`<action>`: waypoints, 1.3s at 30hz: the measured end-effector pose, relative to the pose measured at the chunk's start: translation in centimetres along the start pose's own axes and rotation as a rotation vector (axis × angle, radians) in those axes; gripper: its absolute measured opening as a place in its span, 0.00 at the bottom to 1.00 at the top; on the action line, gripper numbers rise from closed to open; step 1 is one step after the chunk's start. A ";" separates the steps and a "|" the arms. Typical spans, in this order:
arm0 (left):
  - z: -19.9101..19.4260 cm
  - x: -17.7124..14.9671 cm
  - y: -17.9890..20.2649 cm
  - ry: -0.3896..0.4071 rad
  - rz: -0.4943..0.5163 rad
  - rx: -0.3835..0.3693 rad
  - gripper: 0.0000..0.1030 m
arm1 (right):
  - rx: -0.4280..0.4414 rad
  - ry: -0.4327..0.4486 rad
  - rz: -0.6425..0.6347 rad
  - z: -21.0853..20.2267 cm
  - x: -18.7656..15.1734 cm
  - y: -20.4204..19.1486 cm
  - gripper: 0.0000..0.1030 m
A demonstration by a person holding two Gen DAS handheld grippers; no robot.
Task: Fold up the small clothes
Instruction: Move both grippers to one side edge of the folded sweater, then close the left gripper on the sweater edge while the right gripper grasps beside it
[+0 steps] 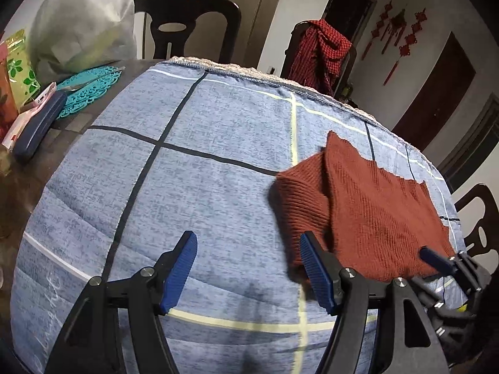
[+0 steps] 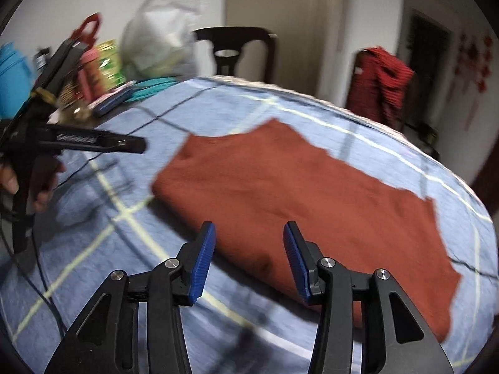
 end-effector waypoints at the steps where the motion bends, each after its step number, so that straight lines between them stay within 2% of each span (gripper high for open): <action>1: 0.1 0.0 -0.3 -0.008 -0.006 -0.015 0.68 | 0.010 -0.004 -0.016 0.6 0.2 -0.7 0.49; 8: 1.3 0.9 -1.5 -0.035 -0.020 -0.056 0.70 | 0.041 -0.036 -0.122 3.8 1.1 -4.5 0.52; 16: 2.7 1.8 -2.2 -0.059 -0.034 -0.111 0.72 | -0.050 -0.058 -0.254 6.0 1.2 -6.6 0.55; 21: 3.9 2.8 -1.8 -0.073 -0.035 -0.146 0.72 | -0.084 -0.057 -0.250 6.3 1.7 -6.9 0.55; 26: 5.7 3.8 -1.2 -0.124 -0.097 -0.273 0.75 | -0.088 -0.057 -0.209 6.6 1.9 -6.6 0.55; 31: 6.7 4.9 0.2 -0.138 -0.070 -0.297 0.76 | -0.098 -0.052 -0.177 6.6 2.0 -6.1 0.34; 34: 7.6 5.4 0.8 -0.169 -0.085 -0.337 0.76 | -0.098 -0.051 -0.165 6.5 2.0 -5.6 0.28; 39: 8.1 5.9 1.9 -0.193 -0.070 -0.347 0.76 | -0.112 -0.042 -0.162 6.4 2.1 -5.5 0.23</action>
Point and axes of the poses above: each gripper's, at about its wrist camera, not at the fingertips, and z roughly the way its jaws point, y to its right, x to its top, the point moved 2 cm from there along z, roughly the way its jaws point
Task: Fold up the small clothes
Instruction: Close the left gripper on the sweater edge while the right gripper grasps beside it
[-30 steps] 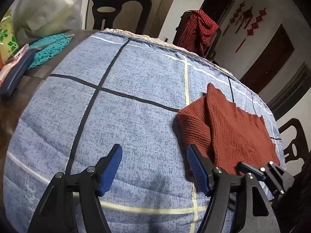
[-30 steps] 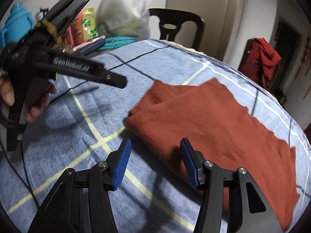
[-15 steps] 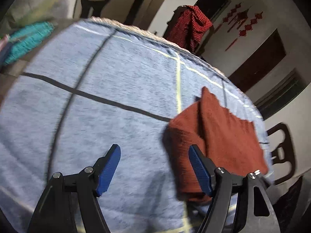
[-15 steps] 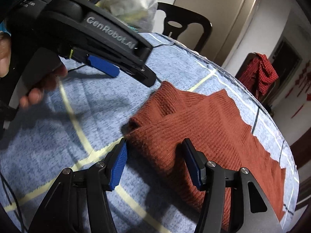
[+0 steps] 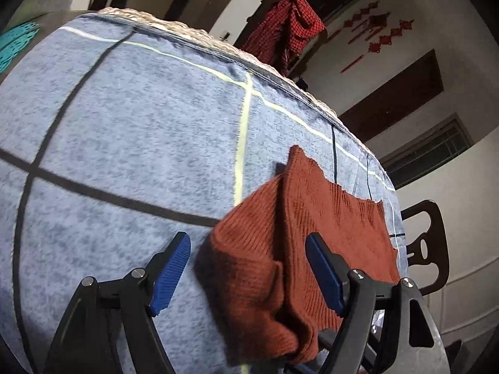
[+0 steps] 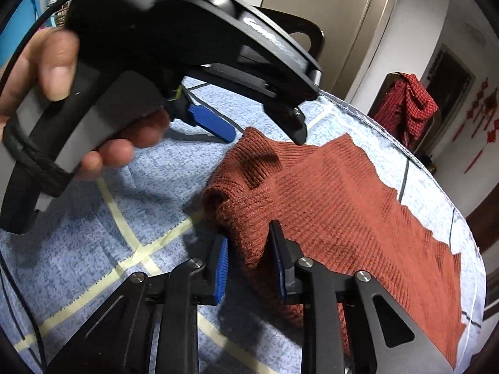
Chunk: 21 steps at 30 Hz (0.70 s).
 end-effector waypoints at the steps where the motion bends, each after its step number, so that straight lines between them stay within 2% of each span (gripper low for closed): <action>1: 0.2 0.1 0.3 -0.005 0.010 -0.002 0.76 | -0.001 0.003 0.001 -0.1 0.0 0.0 0.22; 6: 1.5 0.2 1.9 -0.052 0.060 -0.013 0.76 | 0.013 0.008 0.025 -0.2 -0.1 0.2 0.22; 9: 2.4 0.1 3.0 -0.109 0.081 -0.061 0.76 | 0.021 0.009 0.038 -0.2 -0.1 0.2 0.22; 12: 2.7 0.2 3.8 -0.108 0.120 -0.015 0.75 | 0.026 0.014 0.048 -0.2 -0.1 0.3 0.22; 15: 2.9 0.3 4.3 -0.113 0.128 -0.014 0.72 | 0.031 0.019 0.059 -0.3 -0.1 0.5 0.21; 18: 3.1 0.2 4.5 -0.120 0.137 0.032 0.62 | 0.037 0.025 0.073 -0.6 -0.2 0.6 0.20; 20: 3.1 0.1 4.8 -0.119 0.153 0.057 0.42 | 0.040 0.032 0.084 -0.7 -0.3 0.8 0.20; 21: 3.2 0.1 5.0 -0.119 0.159 0.064 0.38 | 0.042 0.035 0.089 -0.8 -0.3 0.9 0.20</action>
Point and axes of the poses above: each gripper's, at about its wrist camera, not at the fingertips, and z roughly the way its jaws point, y to its right, x to its top, the point moved 2 cm from there along z, roughly the way its jaws point
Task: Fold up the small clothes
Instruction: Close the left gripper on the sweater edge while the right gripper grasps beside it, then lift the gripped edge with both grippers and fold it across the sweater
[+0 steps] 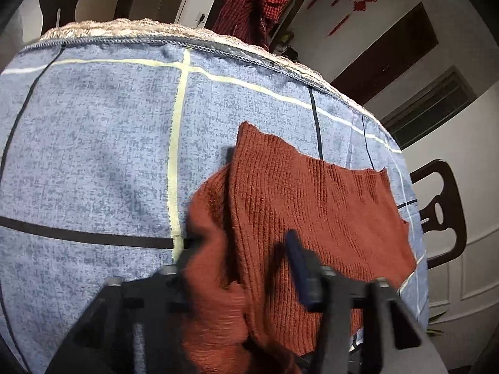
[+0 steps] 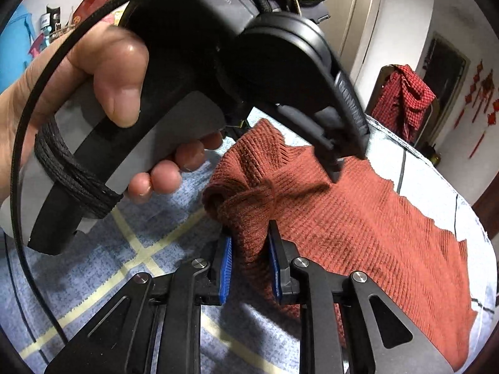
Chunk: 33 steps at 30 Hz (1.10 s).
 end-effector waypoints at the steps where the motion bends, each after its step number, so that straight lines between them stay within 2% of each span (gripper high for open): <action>1: 0.0 0.1 0.1 -0.002 0.004 0.010 0.32 | 0.001 0.002 0.005 -0.1 0.0 0.0 0.19; 4: 0.1 0.2 0.4 -0.004 0.018 0.047 0.16 | 0.002 0.008 0.018 -0.2 0.0 0.4 0.18; 6: -0.1 0.2 0.4 -0.001 0.024 0.056 0.14 | 0.002 0.012 0.023 -0.3 0.0 0.6 0.18; 17: -1.8 0.8 3.3 0.043 0.039 0.044 0.12 | -0.010 0.073 0.092 -2.4 0.3 3.1 0.17; 33: -1.9 1.5 11.5 0.065 0.111 0.046 0.12 | -0.067 0.140 0.208 -7.3 -1.9 8.5 0.17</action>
Point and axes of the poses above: each gripper's, at about its wrist camera, not at the fingertips, and z roughly the way its jaws point, y to its right, x to its top, the point moved 2 cm from there along z, roughly the way its jaws point
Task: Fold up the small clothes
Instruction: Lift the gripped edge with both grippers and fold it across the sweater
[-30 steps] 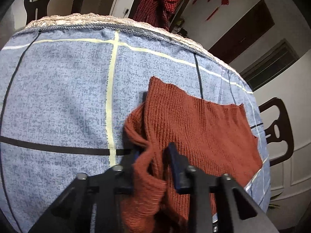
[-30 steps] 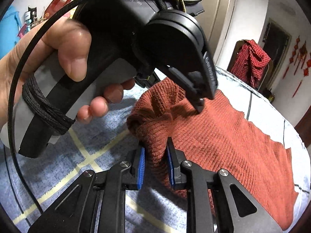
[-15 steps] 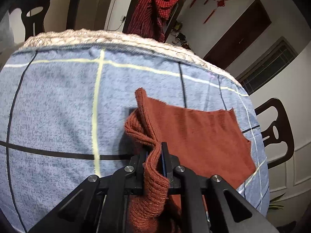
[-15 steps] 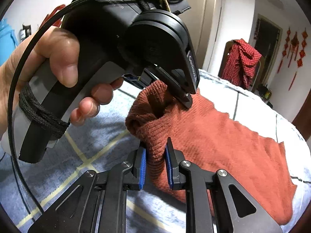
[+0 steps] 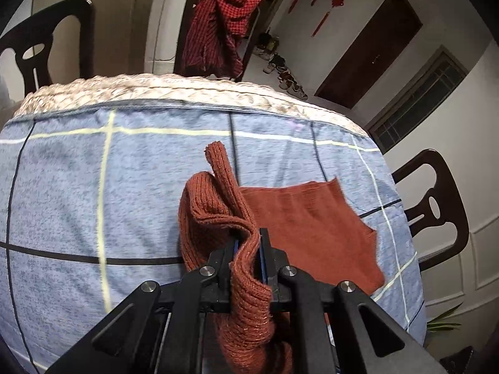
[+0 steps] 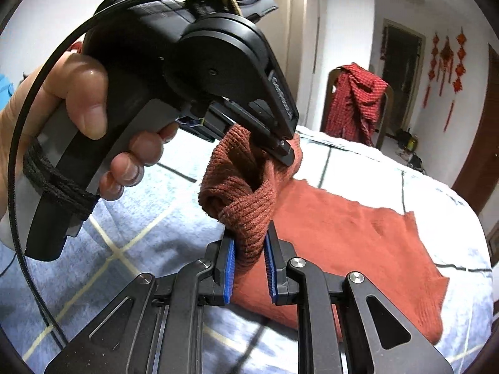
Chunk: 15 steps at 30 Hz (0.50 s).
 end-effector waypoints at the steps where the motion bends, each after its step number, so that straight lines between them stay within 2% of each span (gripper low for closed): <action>1: 0.1 0.0 0.6 0.000 0.006 -0.005 0.12 | -0.006 0.004 0.006 -0.3 -0.1 0.4 0.17; 15: 3.2 0.5 8.3 -0.039 0.077 -0.029 0.12 | -0.042 0.012 0.119 -3.5 -2.2 5.5 0.17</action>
Point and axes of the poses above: each gripper's, at about its wrist camera, not at the fingertips, and z roughly the way its jaws point, y to its right, x to its top, the point moved 2 cm from there along z, roughly the way its jaws point
